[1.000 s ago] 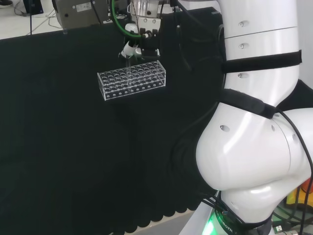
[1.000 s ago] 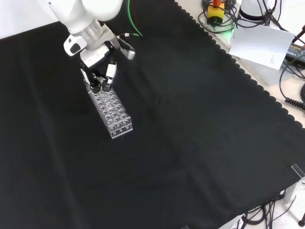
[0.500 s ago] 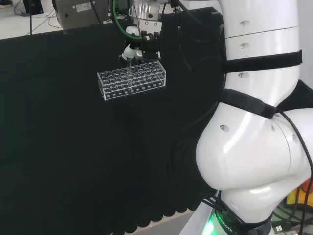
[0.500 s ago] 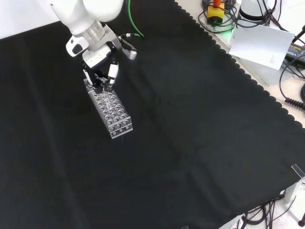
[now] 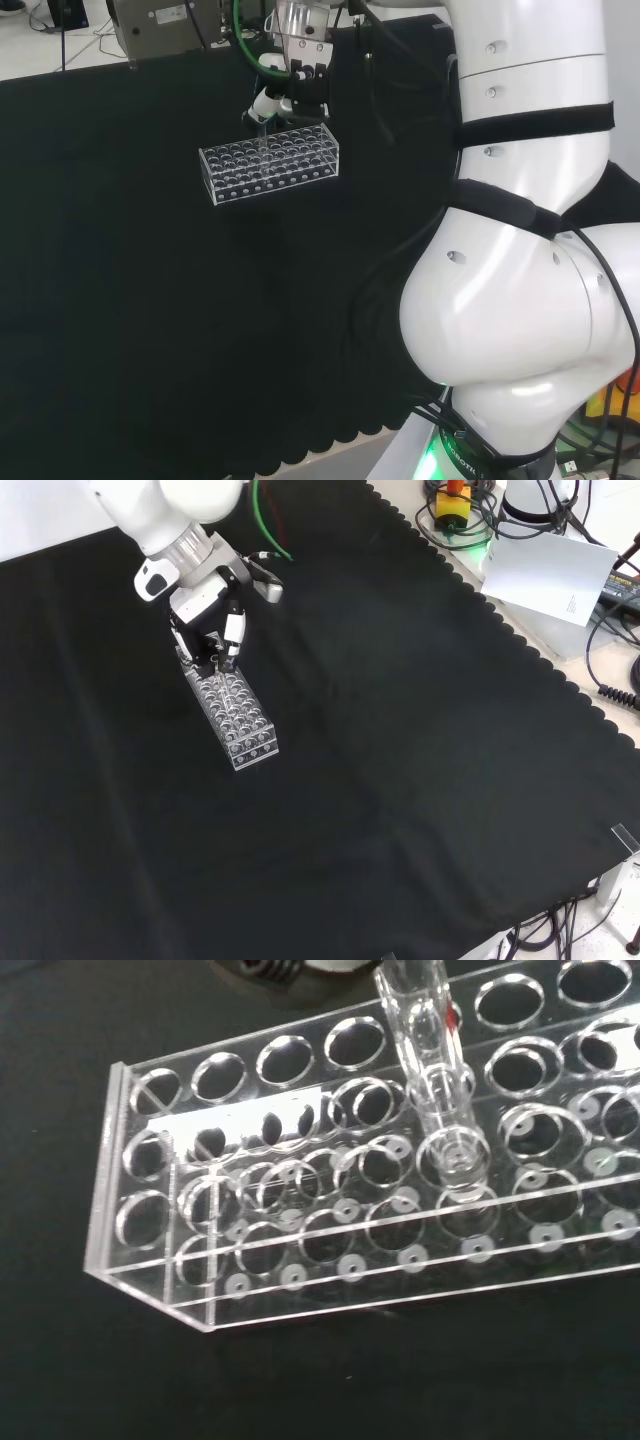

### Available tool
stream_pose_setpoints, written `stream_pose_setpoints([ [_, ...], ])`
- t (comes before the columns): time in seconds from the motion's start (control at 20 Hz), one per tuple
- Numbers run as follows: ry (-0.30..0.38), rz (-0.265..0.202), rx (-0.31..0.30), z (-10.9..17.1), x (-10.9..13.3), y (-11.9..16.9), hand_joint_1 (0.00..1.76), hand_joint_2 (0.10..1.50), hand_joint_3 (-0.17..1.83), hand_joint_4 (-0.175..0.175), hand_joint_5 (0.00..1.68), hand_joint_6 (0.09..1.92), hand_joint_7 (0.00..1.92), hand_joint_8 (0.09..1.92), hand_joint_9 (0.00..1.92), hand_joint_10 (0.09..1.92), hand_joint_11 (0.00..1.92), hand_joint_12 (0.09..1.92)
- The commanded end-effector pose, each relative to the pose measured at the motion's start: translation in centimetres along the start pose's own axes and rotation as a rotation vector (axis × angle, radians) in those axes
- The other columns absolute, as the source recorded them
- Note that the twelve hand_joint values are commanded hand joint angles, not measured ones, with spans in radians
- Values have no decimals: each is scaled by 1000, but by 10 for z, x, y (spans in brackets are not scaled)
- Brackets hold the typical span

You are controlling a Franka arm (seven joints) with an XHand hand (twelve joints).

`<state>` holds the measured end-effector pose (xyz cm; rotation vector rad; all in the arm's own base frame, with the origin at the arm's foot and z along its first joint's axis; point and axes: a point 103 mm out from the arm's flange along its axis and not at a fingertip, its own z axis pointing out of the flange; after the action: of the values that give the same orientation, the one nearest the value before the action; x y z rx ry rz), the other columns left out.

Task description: Put the test tube back in the rack.

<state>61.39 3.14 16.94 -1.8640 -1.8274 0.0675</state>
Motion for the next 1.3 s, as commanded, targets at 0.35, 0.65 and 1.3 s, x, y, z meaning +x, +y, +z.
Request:
stream_pose_setpoints([
  [0.35,136,-54,41,-6,-2,-4,876,865,-166,8,455,678,418,901,914,87,415,1453],
  [0.65,147,-87,5,-22,0,-13,871,863,-166,19,432,658,398,901,896,87,390,1462],
  [1.3,75,-105,-95,-92,19,-38,865,864,-161,25,427,602,384,901,866,87,353,1482],
])
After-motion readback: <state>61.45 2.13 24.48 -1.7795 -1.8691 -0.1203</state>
